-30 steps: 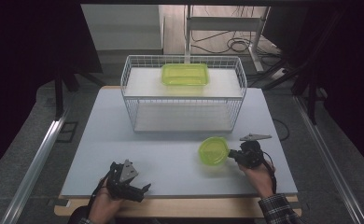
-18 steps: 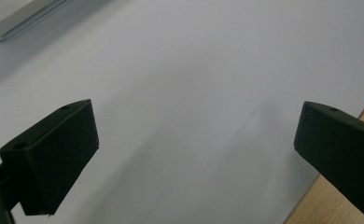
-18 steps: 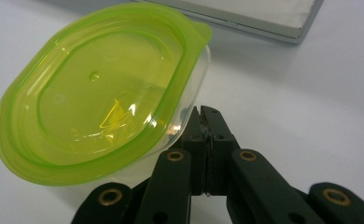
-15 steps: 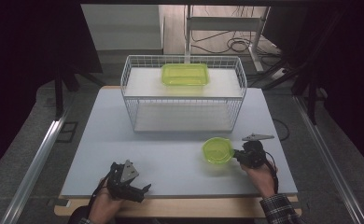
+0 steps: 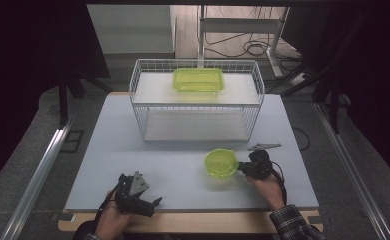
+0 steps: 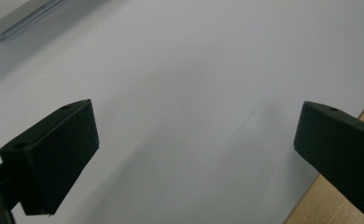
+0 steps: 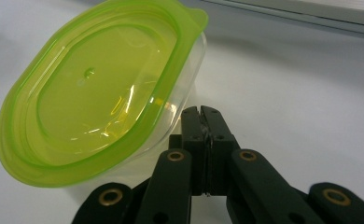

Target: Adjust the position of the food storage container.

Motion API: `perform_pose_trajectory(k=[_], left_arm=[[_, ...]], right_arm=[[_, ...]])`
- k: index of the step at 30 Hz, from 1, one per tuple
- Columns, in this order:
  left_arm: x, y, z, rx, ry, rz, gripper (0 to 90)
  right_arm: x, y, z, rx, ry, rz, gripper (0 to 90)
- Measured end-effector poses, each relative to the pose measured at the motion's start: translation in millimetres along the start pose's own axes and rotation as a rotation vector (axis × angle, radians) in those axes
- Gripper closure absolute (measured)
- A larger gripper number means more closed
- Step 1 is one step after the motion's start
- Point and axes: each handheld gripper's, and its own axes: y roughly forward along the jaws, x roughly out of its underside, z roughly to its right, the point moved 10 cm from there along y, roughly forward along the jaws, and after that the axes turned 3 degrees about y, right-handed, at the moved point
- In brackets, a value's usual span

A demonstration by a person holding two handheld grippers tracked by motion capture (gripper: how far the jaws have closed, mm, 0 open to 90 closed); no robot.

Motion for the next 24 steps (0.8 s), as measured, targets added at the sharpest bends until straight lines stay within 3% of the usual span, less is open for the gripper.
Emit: perform_pose_trajectory(k=[7,18,24], left_arm=[[0.0,-0.2,0.1,0.001,-0.002,0.000,0.0],[-0.2,-0.5,0.6,0.004,-0.006,-0.002,0.0],[-0.3,-0.8,0.6,0.002,-0.008,-0.002,0.0]], right_arm=[[-2.8,11.5,-16.1,-0.036,-0.015,-0.012,88.5],[-6.8,33.6,-54.2,-0.112,-0.065,-0.040,88.6],[-5.6,39.0,-62.5,-0.112,-0.099,-0.051,87.9]])
